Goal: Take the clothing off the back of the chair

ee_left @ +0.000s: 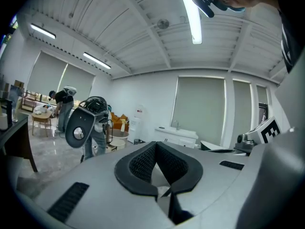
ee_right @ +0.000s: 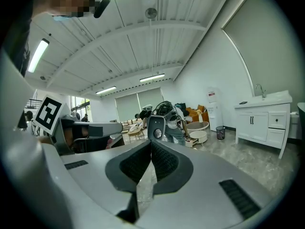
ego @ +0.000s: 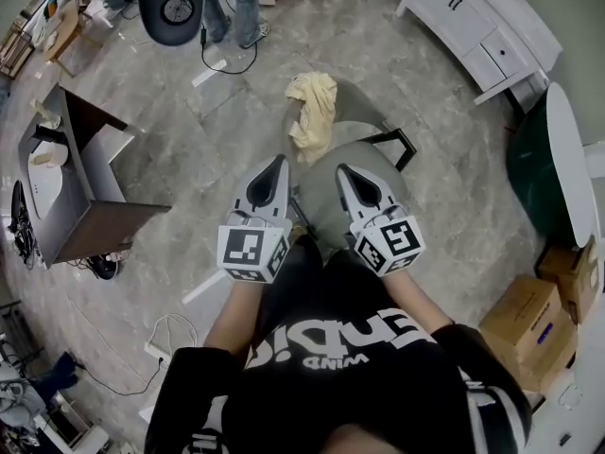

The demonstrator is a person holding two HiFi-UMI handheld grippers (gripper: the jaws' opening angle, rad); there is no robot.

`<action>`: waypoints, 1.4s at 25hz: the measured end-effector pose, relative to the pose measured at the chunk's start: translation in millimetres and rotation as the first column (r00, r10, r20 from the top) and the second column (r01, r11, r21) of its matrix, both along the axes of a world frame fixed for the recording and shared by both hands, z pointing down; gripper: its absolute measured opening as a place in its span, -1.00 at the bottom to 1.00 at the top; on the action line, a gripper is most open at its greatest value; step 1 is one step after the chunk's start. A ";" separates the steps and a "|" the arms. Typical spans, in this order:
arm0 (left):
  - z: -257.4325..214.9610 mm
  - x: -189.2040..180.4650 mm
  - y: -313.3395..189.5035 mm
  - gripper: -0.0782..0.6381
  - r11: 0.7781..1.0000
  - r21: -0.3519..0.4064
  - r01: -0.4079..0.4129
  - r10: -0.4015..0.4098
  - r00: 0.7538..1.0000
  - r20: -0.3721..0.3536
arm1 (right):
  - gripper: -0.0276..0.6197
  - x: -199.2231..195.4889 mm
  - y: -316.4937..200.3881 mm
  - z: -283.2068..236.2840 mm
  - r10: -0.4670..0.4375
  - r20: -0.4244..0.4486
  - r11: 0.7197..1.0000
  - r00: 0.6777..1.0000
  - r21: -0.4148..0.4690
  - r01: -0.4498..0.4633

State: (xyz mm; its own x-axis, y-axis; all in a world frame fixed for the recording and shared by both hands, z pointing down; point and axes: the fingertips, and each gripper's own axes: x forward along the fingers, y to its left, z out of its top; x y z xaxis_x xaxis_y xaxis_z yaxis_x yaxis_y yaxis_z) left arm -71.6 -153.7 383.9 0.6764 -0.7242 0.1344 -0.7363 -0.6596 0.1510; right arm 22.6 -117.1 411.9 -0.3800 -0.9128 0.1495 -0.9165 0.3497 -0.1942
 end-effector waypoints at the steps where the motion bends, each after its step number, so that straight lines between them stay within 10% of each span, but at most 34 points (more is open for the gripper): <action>1: -1.3 0.7 -5.4 -0.74 1.000 0.002 -0.001 0.001 1.000 -0.001 | -0.87 -0.1 -5.1 -1.0 0.002 0.000 1.000 1.000 0.000 -0.002; 20: 3.4 30.6 -49.4 -0.74 0.998 -0.019 0.062 -0.062 0.998 -0.009 | -0.86 28.1 -67.1 -3.6 -0.060 0.022 0.998 0.998 0.021 0.059; 26: 4.6 39.4 -59.6 -0.74 0.997 -0.021 0.074 -0.074 0.997 -0.008 | -0.15 25.1 -84.8 3.3 -0.127 0.069 0.992 0.990 -0.003 0.128; 35: 7.5 47.9 -76.2 -0.74 0.995 -0.028 0.095 -0.096 0.995 -0.012 | -0.07 33.3 -115.1 22.2 -0.129 0.048 0.990 0.990 -0.042 0.131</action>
